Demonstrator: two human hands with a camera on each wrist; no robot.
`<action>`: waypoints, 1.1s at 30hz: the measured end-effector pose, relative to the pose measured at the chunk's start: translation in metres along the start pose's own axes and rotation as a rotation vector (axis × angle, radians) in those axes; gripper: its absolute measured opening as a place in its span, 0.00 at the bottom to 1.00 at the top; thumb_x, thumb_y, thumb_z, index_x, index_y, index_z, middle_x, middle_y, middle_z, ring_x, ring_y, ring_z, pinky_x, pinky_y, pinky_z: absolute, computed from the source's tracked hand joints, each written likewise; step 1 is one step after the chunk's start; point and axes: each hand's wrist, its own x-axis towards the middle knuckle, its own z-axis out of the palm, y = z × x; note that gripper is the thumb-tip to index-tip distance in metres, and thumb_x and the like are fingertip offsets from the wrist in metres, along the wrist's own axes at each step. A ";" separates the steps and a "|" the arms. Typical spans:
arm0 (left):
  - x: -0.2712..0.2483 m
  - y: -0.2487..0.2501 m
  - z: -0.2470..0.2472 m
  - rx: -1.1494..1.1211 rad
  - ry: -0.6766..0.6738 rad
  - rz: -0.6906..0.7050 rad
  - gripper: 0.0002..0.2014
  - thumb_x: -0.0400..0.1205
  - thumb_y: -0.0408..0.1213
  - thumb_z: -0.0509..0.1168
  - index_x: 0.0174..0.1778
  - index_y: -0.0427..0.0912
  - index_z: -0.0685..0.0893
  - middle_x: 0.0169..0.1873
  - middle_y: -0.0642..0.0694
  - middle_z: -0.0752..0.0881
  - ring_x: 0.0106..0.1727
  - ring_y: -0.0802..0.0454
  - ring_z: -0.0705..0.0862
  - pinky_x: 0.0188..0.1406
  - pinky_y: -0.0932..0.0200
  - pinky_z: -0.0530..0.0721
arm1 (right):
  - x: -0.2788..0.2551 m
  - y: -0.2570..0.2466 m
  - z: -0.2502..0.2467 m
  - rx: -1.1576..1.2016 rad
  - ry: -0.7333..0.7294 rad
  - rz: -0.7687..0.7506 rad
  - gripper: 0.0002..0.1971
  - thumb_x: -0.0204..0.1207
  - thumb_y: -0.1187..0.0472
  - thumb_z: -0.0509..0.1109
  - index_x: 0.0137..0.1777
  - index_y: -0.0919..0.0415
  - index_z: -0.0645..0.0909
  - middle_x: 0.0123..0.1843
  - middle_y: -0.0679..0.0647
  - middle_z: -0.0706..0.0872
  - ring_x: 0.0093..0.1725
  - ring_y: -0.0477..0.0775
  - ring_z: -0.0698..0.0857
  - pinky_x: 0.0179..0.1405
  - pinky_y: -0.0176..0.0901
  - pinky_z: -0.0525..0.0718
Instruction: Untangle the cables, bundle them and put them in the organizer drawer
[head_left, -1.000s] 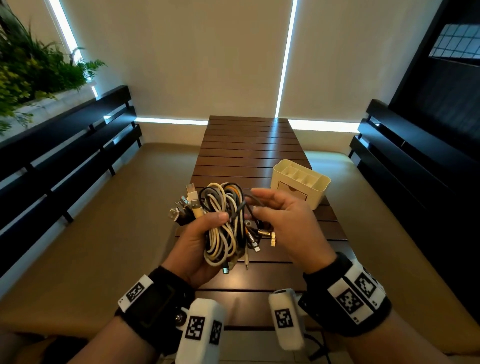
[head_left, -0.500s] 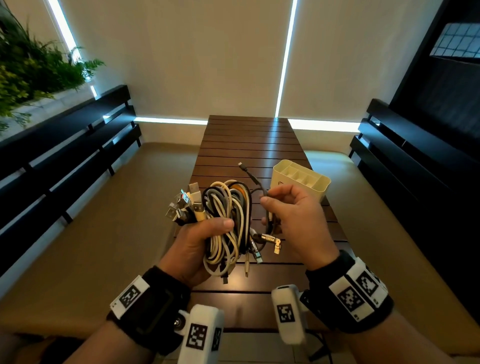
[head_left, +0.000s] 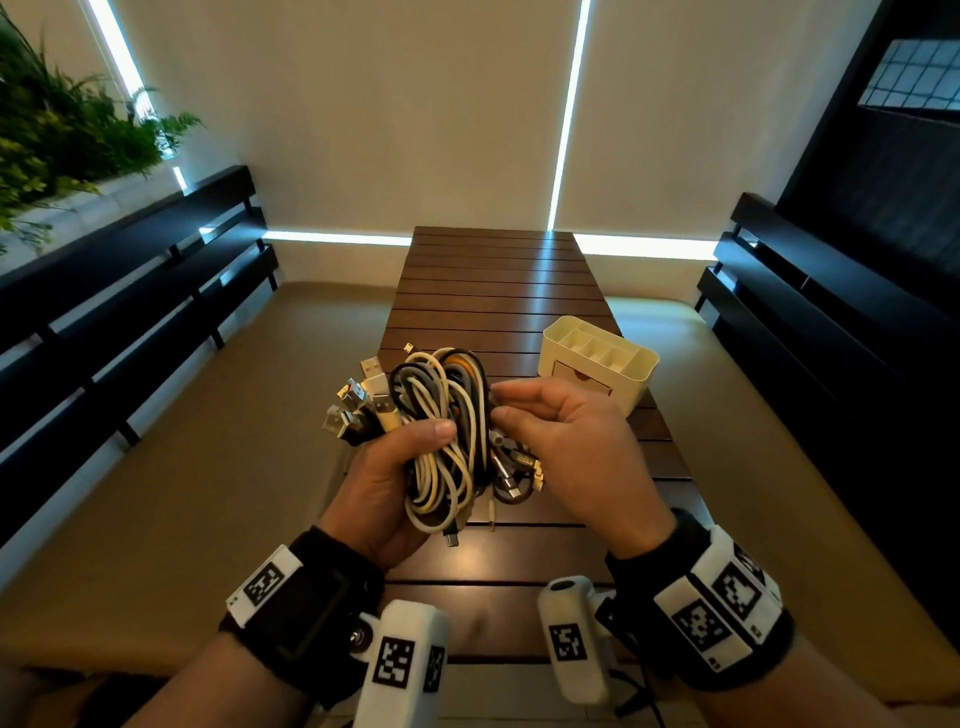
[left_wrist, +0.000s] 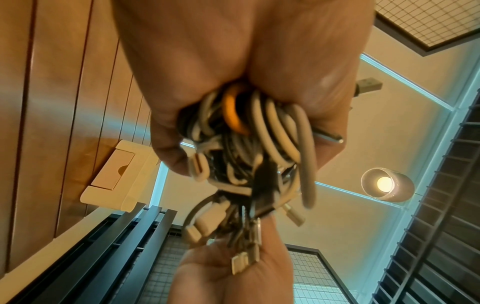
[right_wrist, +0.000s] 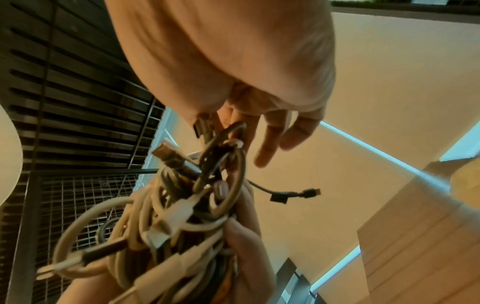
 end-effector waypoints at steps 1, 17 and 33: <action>0.000 0.000 0.000 0.017 0.004 0.003 0.38 0.60 0.42 0.85 0.65 0.32 0.83 0.48 0.33 0.88 0.45 0.41 0.90 0.44 0.47 0.90 | 0.000 -0.001 0.000 -0.025 -0.012 -0.016 0.11 0.81 0.67 0.71 0.58 0.54 0.88 0.48 0.44 0.93 0.49 0.39 0.91 0.46 0.28 0.86; -0.001 0.015 -0.007 0.089 -0.051 -0.002 0.41 0.60 0.44 0.85 0.67 0.31 0.83 0.54 0.30 0.87 0.50 0.37 0.89 0.53 0.42 0.87 | 0.016 -0.004 -0.016 0.168 -0.240 0.055 0.10 0.73 0.72 0.73 0.53 0.62 0.85 0.51 0.54 0.94 0.54 0.53 0.92 0.52 0.42 0.89; -0.001 0.008 -0.002 0.159 -0.068 -0.014 0.41 0.61 0.44 0.84 0.68 0.28 0.81 0.56 0.29 0.87 0.52 0.37 0.89 0.47 0.46 0.89 | 0.014 0.002 -0.012 0.130 -0.146 0.105 0.04 0.73 0.69 0.76 0.46 0.61 0.86 0.42 0.54 0.92 0.42 0.49 0.91 0.41 0.34 0.86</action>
